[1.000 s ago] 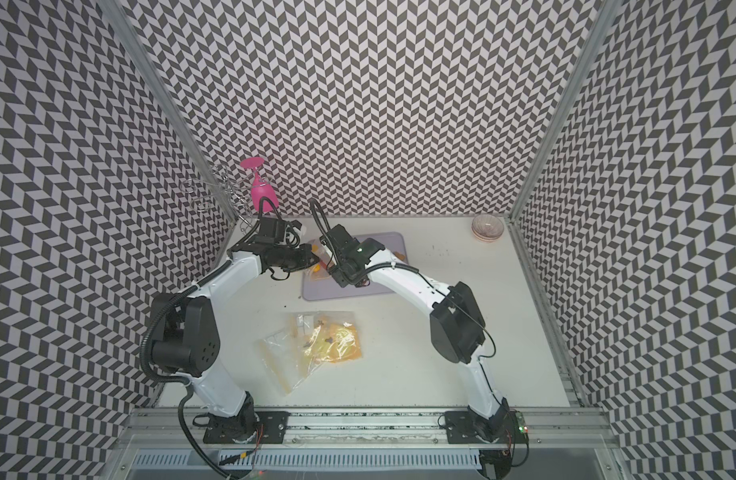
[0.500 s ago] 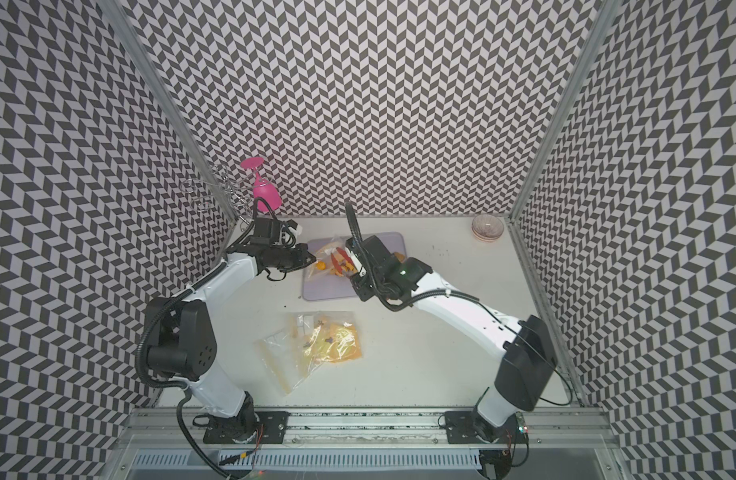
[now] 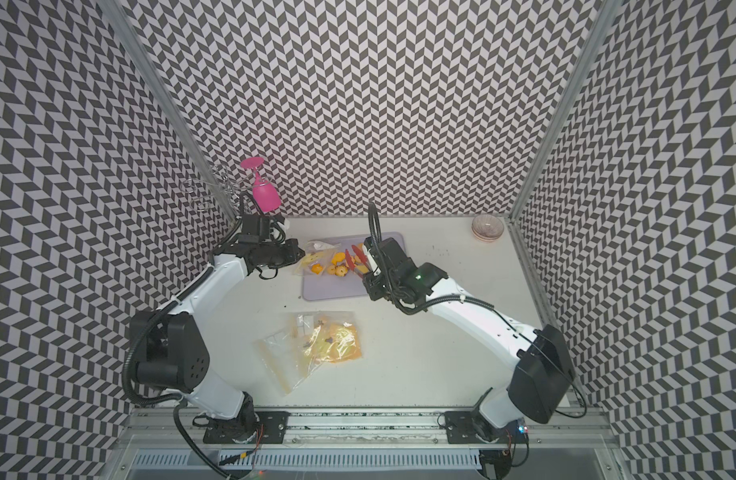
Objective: Put the cookies into a resealable bag to prevent moisture
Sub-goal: Pick up the cookie from the tray.
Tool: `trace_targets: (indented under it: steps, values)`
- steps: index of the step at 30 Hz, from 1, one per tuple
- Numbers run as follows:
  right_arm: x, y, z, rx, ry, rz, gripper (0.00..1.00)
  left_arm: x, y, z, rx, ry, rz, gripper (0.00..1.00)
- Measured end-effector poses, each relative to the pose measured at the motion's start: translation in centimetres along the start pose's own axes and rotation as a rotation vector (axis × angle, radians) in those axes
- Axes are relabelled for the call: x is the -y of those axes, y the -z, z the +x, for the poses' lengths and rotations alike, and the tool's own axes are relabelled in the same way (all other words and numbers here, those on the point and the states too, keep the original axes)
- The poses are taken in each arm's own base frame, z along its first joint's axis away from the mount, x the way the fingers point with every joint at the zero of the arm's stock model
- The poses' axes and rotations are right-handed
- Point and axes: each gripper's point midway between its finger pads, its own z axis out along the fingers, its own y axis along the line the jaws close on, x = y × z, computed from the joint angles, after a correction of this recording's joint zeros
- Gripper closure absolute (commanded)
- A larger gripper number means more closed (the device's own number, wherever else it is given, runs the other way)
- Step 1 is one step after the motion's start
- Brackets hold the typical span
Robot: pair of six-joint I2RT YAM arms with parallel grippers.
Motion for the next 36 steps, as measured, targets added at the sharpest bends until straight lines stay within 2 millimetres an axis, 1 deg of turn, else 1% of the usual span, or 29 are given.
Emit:
trace_targets:
  steps: [3, 5, 7, 9, 10, 11, 13, 16, 18, 22, 24, 25, 27, 30, 33, 36]
  values:
    - [0.9, -0.3, 0.1, -0.009, -0.031, 0.019, 0.56, -0.3, 3.6, -2.5, 0.099, 0.003, -0.074, 1.0]
    - [1.5, -0.7, 0.4, -0.025, -0.047, 0.033, 0.55, -1.0, 6.2, -3.8, 0.161, 0.018, -0.14, 1.0]
    - [2.0, -1.1, 0.8, -0.044, -0.06, 0.044, 0.55, -2.0, 8.5, -4.7, 0.21, 0.037, -0.219, 1.0]
    - [2.4, -1.7, 1.2, -0.064, -0.066, 0.056, 0.55, -3.4, 10.4, -5.0, 0.242, 0.066, -0.325, 1.0]
    - [2.6, -1.9, 1.5, -0.076, -0.067, 0.062, 0.55, -4.1, 11.0, -5.0, 0.248, 0.081, -0.372, 1.0]
    - [2.7, -2.3, 1.9, -0.093, -0.067, 0.068, 0.54, -4.9, 11.5, -4.9, 0.251, 0.096, -0.427, 1.0]
    - [2.9, -2.9, 2.7, -0.125, -0.066, 0.076, 0.53, -6.3, 11.8, -4.3, 0.235, 0.115, -0.505, 1.0]
    - [3.1, -3.8, 3.8, -0.17, -0.065, 0.088, 0.5, -7.3, 10.3, -3.2, 0.176, 0.121, -0.525, 1.0]
    - [3.5, -4.4, 4.3, -0.192, -0.069, 0.095, 0.48, -7.2, 8.1, -2.1, 0.111, 0.112, -0.475, 1.0]
    - [4.1, -5.6, 5.2, -0.231, -0.074, 0.1, 0.43, -6.4, 3.8, -0.1, 0.002, 0.11, -0.341, 1.0]
    - [4.4, -6.4, 5.8, -0.262, -0.07, 0.102, 0.42, -5.8, 2.0, 0.4, -0.028, 0.114, -0.272, 1.0]
    - [4.5, -6.7, 5.9, -0.272, -0.066, 0.101, 0.42, -5.5, 1.5, 0.5, -0.033, 0.112, -0.245, 1.0]
    - [4.5, -7.4, 6.2, -0.294, -0.058, 0.093, 0.44, -4.9, 0.7, 0.5, -0.035, 0.11, -0.198, 1.0]
    - [4.0, -8.0, 6.0, -0.307, -0.037, 0.068, 0.45, -4.3, 0.0, 0.5, -0.023, 0.099, -0.144, 1.0]
    - [2.8, -8.0, 5.3, -0.296, -0.014, 0.021, 0.45, -4.1, -0.5, 0.8, -0.015, 0.09, -0.114, 1.0]
    - [1.1, -7.9, 4.4, -0.278, 0.01, -0.029, 0.45, -4.2, -1.0, 1.4, -0.023, 0.089, -0.101, 1.0]
